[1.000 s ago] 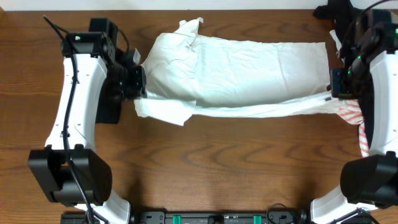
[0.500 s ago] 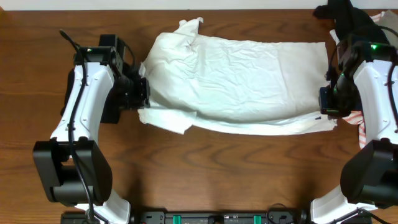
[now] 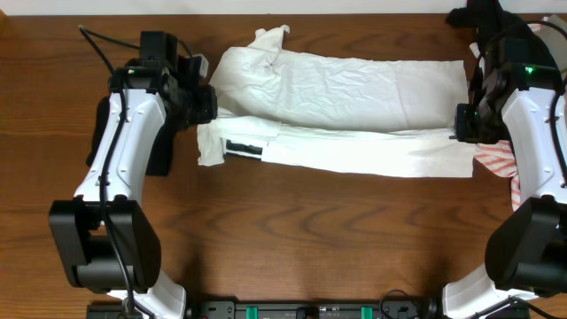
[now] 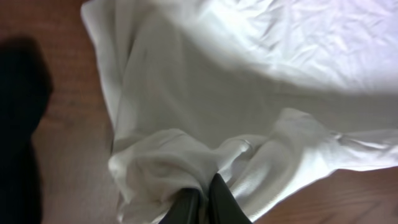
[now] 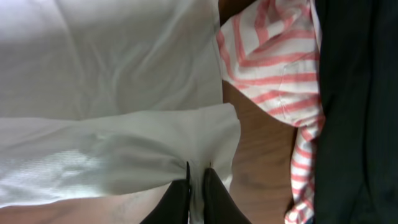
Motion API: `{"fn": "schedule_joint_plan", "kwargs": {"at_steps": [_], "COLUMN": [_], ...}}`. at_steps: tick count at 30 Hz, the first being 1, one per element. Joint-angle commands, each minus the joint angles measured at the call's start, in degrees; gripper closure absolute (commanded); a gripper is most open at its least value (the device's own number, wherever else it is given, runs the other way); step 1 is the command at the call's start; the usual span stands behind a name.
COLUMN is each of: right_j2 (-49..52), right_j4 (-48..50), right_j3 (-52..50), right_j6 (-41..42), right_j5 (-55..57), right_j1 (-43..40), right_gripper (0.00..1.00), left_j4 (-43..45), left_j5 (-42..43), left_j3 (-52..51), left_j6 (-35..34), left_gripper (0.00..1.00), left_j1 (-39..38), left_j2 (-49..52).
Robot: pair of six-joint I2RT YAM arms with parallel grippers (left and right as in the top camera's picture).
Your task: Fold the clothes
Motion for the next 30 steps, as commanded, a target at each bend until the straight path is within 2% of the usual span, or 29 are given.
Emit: {"fn": "schedule_joint_plan", "kwargs": {"at_steps": [1,10,14,21,25,30], "right_j2": [-0.6,-0.6,-0.6,-0.6,-0.6,-0.6], "right_j4": [1.4,8.0,10.9,8.2,6.9,13.0], "right_j3": [-2.1,-7.0,-7.8,-8.1,-10.7,-17.6], "right_j6": [1.7,1.7,1.7,1.6,1.6,1.6], "right_j5": [1.2,1.4,1.7,1.6,0.1,-0.3], "right_j1": [-0.7,-1.3,-1.5,-1.6,-1.6,-1.6], "right_gripper": [0.91,0.92,0.93,0.9,0.82,0.81], "left_j4": [1.7,5.2,5.3,5.4,5.4,5.4], "left_j5": [-0.5,-0.9,-3.5,-3.5,-3.5,-3.5], "left_j3": [0.2,0.2,0.2,0.2,0.2,0.2], "left_j6": [0.2,0.2,0.3,0.3,0.3,0.3], "left_gripper": [0.94,0.93,0.93,0.93,0.93,0.93], "left_j1": [-1.1,-2.1,-2.1,-2.2,-2.2,-2.2], "left_j2": [0.8,5.4,7.3,10.1,10.8,10.9]}}
